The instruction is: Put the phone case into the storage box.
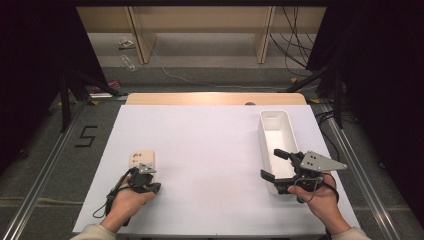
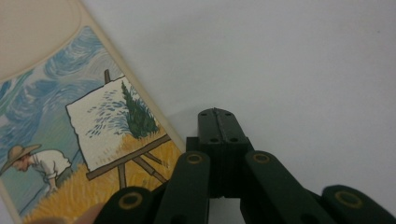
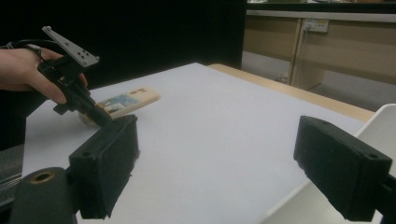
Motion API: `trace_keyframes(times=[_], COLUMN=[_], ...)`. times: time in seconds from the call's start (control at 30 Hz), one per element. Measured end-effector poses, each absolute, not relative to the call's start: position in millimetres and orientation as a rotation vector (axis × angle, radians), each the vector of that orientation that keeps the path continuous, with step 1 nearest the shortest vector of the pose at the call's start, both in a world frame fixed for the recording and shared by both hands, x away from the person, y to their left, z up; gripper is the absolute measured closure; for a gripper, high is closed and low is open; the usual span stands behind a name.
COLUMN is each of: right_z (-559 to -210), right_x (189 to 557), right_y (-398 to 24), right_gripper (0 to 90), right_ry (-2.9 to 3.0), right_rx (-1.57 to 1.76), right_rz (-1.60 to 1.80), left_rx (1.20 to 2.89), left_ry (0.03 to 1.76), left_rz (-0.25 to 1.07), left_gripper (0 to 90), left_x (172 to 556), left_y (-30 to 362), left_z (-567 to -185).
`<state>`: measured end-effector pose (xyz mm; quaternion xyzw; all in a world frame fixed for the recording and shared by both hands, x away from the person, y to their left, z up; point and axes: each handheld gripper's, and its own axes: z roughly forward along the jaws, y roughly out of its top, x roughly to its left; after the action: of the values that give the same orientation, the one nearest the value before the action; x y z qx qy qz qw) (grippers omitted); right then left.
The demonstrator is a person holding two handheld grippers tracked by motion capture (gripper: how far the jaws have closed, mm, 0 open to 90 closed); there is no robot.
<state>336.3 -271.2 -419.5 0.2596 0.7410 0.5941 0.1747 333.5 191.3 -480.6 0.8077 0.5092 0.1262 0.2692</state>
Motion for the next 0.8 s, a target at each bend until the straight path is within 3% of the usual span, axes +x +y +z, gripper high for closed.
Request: trace_keyframes(times=[0.8], right_z=[-420.0], right_x=[336.7], right_y=[-271.5], right_gripper=[14.9], right_ry=[2.101], right_rx=[0.739], right_rz=[1.678], left_rx=[2.139], left_ry=[1.481], left_rz=[0.351], left_gripper=[89.7], left_x=[318.1], left_y=[236.1], left_z=[-480.1])
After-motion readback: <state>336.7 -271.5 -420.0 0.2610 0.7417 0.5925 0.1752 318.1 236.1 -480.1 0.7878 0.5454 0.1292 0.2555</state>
